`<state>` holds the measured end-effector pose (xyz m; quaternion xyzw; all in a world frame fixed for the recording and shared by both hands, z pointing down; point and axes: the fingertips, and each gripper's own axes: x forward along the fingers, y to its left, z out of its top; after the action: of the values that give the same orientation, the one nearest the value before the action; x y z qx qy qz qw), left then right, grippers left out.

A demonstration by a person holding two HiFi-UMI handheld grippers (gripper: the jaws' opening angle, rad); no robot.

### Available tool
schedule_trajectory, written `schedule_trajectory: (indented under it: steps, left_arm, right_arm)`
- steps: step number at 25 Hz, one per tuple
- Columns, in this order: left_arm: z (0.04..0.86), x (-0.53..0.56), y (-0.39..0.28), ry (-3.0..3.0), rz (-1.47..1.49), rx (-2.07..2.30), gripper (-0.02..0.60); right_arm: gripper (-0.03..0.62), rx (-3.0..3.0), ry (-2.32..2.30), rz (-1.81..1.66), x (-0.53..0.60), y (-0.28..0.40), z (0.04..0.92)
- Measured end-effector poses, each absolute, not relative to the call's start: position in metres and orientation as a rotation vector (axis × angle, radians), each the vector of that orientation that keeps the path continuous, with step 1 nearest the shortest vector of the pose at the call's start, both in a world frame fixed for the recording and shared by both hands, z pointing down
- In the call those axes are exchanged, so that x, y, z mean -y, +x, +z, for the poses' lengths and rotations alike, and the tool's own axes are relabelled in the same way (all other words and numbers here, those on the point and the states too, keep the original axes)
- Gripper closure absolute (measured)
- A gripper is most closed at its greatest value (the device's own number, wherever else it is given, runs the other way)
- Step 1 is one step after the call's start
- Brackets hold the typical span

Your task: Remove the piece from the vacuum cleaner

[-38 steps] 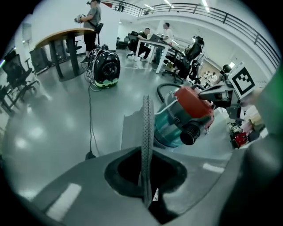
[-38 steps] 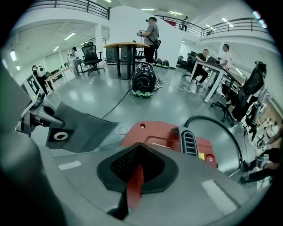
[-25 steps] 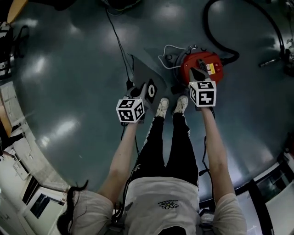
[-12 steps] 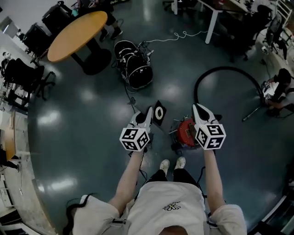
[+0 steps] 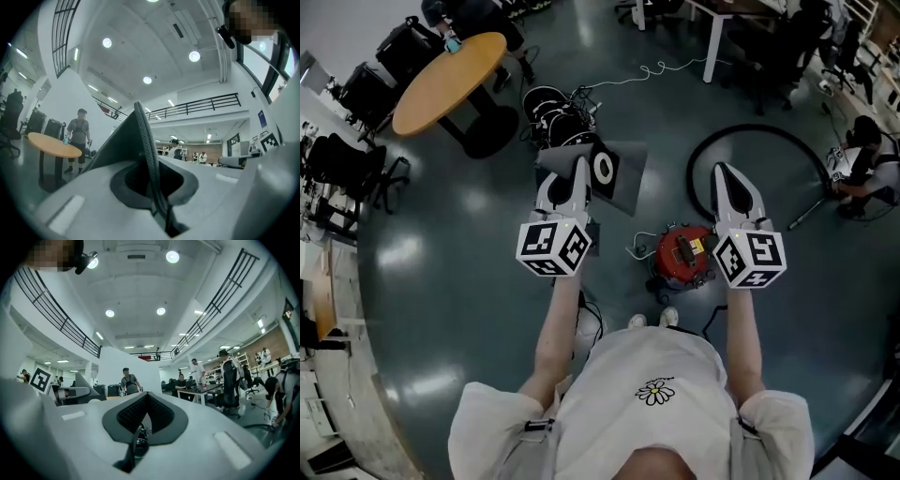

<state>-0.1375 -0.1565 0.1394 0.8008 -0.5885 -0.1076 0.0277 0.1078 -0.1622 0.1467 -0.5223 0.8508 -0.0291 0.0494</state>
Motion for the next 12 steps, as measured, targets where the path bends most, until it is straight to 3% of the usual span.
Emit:
schedule_trajectory:
  steps: [12]
  left_arm:
    - [0.127,0.173,-0.123,2.492,-0.309,1.825,0.560]
  right_arm:
    - [0.571,-2.680,-1.652,0.029,0.176,0.103,0.147]
